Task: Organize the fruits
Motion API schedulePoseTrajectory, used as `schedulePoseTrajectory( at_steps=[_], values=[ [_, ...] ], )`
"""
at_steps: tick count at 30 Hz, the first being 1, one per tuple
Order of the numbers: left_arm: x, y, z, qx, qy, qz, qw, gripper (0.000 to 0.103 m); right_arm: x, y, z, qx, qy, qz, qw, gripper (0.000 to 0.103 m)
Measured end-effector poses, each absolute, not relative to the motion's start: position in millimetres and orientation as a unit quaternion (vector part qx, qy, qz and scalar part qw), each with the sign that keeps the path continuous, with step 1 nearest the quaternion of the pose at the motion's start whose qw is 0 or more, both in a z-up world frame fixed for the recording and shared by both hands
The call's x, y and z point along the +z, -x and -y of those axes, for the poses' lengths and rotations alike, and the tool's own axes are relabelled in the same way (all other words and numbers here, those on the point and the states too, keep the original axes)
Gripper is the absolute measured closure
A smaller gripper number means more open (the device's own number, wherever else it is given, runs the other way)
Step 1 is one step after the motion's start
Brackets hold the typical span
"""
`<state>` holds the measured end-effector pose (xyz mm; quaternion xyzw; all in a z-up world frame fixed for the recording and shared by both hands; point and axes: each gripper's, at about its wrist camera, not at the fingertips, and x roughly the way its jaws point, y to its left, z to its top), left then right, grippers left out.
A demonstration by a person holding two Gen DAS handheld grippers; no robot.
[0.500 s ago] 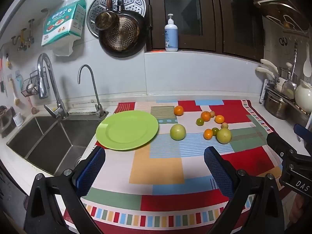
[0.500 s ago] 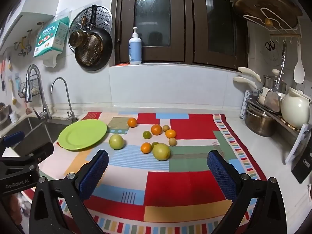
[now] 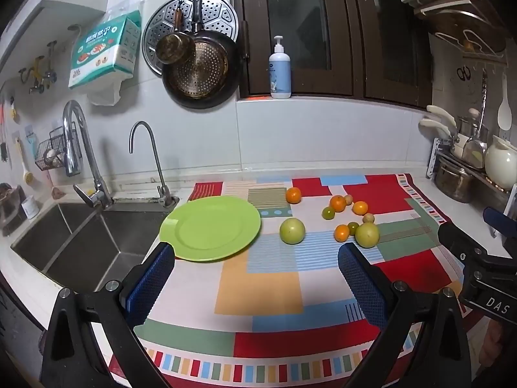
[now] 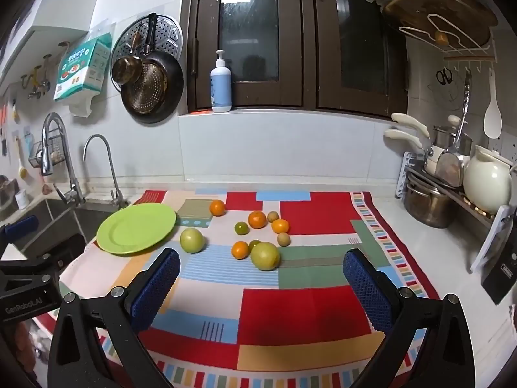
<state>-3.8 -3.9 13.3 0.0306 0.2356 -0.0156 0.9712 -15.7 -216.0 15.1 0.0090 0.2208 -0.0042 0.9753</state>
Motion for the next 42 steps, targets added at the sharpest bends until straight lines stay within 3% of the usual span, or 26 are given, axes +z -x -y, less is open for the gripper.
schedulePoseTrajectory(
  at_steps=[42],
  values=[
    [24.2, 7.5, 4.5, -0.019, -0.03, -0.218, 0.975, 0.0, 22.3, 17.0, 216.1, 0.003, -0.006, -0.215, 0.977, 0.001]
  ],
)
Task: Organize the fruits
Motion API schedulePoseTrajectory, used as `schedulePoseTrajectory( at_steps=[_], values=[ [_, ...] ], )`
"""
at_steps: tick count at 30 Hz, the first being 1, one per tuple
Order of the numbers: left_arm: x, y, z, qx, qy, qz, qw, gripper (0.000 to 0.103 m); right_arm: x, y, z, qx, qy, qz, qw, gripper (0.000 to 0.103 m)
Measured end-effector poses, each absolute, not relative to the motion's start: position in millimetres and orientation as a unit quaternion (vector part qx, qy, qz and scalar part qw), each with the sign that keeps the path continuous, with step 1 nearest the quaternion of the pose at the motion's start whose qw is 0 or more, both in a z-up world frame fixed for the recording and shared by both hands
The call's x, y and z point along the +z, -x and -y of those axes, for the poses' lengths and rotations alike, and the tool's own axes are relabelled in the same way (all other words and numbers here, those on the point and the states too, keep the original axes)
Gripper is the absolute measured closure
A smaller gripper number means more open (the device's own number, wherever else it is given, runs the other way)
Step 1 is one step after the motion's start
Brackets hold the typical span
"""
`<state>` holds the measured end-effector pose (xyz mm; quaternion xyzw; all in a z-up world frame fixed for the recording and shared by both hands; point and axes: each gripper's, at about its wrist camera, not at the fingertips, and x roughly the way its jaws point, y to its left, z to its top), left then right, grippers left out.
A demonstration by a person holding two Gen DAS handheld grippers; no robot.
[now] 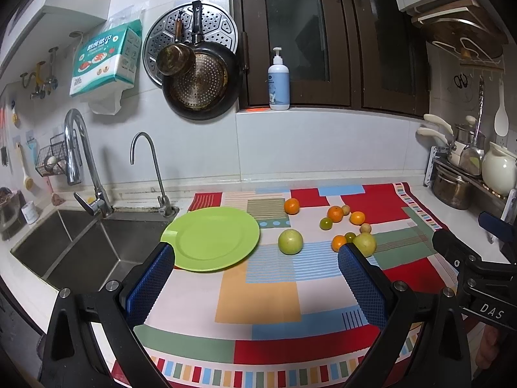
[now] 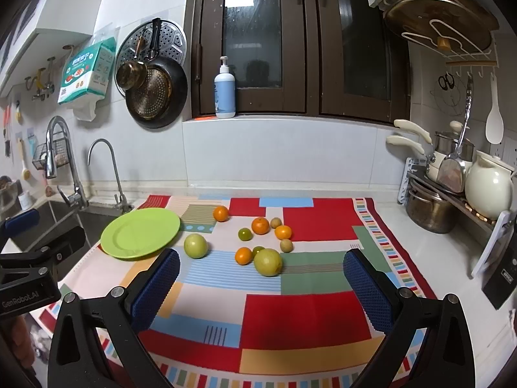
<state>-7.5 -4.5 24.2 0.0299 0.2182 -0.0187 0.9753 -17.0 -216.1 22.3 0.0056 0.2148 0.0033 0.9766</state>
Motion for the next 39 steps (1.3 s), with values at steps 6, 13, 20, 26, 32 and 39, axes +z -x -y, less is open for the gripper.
schedulePoseTrajectory(
  at_steps=[6, 13, 20, 26, 32, 39],
  values=[
    [23.6, 5.2, 4.1, -0.022, -0.029, -0.221, 0.975, 0.0, 22.3, 16.2, 216.5, 0.004, -0.005, -0.216, 0.976, 0.001],
    [22.7, 1.8, 3.4, -0.027, -0.03, -0.222, 0.974, 0.0, 22.0, 13.2, 214.8, 0.002, -0.006, -0.22, 0.975, 0.001],
    [20.8, -3.4, 1.4, -0.033, -0.029, -0.226, 0.973, 0.0, 21.1, 10.6, 215.6, 0.0, -0.007, -0.225, 0.974, 0.001],
    [18.2, -9.6, -1.0, -0.039, -0.029, -0.231, 0.972, 0.0, 18.8, 7.0, 212.2, -0.005, -0.007, -0.229, 0.973, 0.001],
    [13.9, -20.6, -3.1, -0.048, -0.03, -0.241, 0.969, 0.0, 15.9, 0.6, 209.2, -0.01, -0.008, -0.237, 0.971, 0.001],
    [2.6, -46.4, -1.7, -0.061, -0.045, -0.264, 0.961, 0.0, 6.6, -14.7, 207.7, -0.018, -0.018, -0.254, 0.967, 0.001]
  ],
)
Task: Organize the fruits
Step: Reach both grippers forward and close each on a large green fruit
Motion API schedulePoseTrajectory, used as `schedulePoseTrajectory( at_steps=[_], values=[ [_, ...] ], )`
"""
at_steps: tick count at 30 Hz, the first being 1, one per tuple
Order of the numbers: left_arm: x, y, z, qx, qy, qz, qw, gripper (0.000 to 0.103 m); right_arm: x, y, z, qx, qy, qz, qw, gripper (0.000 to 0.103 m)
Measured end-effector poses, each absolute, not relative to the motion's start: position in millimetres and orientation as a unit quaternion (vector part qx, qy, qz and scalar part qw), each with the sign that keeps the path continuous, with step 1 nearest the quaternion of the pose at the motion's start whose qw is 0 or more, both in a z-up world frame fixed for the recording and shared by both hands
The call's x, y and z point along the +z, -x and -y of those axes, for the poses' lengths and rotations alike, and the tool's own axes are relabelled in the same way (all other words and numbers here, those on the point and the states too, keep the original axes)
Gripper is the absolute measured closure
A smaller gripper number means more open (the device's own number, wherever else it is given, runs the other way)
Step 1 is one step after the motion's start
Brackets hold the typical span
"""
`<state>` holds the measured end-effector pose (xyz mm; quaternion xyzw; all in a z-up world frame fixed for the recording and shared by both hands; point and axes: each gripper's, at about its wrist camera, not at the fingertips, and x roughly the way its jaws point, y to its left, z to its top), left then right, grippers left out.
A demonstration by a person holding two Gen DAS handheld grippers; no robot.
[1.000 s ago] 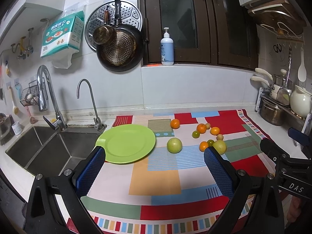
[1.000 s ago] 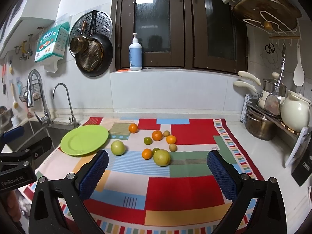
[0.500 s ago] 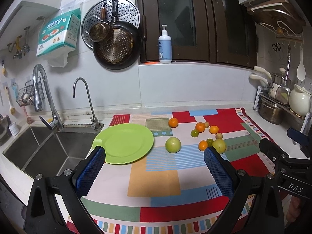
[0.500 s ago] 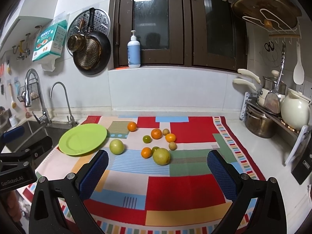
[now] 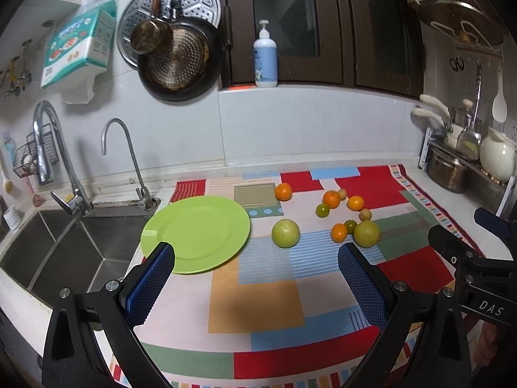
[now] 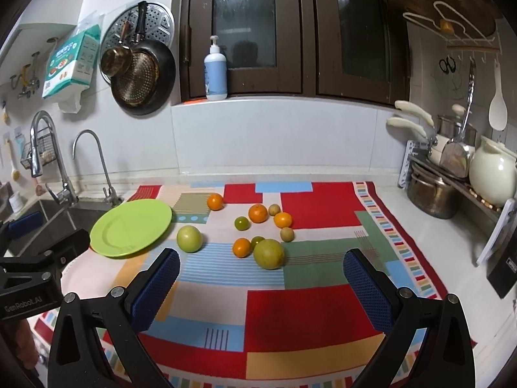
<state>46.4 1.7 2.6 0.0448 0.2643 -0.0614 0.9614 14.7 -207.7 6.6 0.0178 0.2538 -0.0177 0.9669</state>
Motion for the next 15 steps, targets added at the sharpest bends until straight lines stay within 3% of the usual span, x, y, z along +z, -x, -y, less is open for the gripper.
schedulePoseTrajectory(
  at_steps=[15],
  values=[
    [-35.4, -123.4, 10.7, -0.106, -0.084, -0.31, 0.941, 0.004, -33.9, -79.5, 207.9, -0.052, -0.034, -0.312, 0.948, 0.001]
  ],
)
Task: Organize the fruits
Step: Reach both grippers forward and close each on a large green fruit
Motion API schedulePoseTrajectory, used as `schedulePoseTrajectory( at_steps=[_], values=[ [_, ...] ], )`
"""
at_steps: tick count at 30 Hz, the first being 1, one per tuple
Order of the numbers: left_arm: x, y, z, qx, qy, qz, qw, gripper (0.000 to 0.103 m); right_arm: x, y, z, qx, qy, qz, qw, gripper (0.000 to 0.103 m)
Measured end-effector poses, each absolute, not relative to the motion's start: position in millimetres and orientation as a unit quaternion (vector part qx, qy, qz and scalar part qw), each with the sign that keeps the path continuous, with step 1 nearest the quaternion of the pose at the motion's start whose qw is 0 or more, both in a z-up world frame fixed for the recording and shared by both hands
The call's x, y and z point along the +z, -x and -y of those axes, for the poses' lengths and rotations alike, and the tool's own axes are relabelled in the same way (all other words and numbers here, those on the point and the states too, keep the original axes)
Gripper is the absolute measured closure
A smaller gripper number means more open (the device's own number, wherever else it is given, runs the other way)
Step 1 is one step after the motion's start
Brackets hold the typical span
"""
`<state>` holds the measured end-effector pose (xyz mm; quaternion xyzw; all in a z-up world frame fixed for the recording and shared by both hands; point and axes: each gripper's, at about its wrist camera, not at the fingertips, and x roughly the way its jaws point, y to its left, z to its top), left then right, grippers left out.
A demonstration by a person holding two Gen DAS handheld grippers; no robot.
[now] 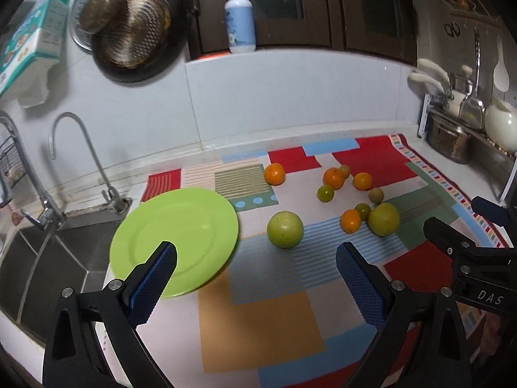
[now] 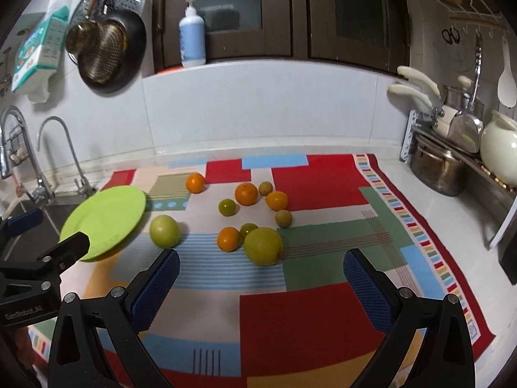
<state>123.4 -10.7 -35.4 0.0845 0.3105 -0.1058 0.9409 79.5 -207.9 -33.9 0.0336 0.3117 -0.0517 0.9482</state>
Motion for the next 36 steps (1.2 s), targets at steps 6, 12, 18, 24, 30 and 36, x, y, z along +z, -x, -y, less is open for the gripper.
schedulePoseTrajectory(
  at_steps=[6, 12, 18, 24, 30, 36],
  values=[
    [-56.1, -159.4, 19.6, -0.127, -0.093, -0.337, 0.928, 0.008, -53.3, -108.9, 211.1, -0.06, -0.036, -0.343, 0.937, 0.003],
    [-78.2, -192.1, 27.6, -0.142, -0.096, -0.363, 0.916, 0.013, -73.0, -137.6, 214.6, -0.063, -0.032, -0.371, 0.926, 0.01],
    [-100.8, -213.9, 35.6, -0.158, -0.094, -0.394, 0.901, 0.017, -97.4, -160.9, 218.5, -0.06, -0.041, -0.404, 0.912, 0.019],
    [-116.1, -231.5, 43.9, -0.172, -0.097, -0.415, 0.888, 0.026, -116.0, -175.1, 221.1, -0.049, -0.048, -0.432, 0.9, 0.031],
    [-122.3, -245.9, 50.2, -0.182, -0.091, -0.426, 0.881, 0.035, -123.7, -186.0, 224.2, -0.039, -0.054, -0.443, 0.894, 0.039],
    [-128.5, -253.6, 54.9, -0.193, -0.077, -0.444, 0.872, 0.045, -124.8, -191.3, 227.0, -0.033, -0.062, -0.448, 0.891, 0.05]
  ],
)
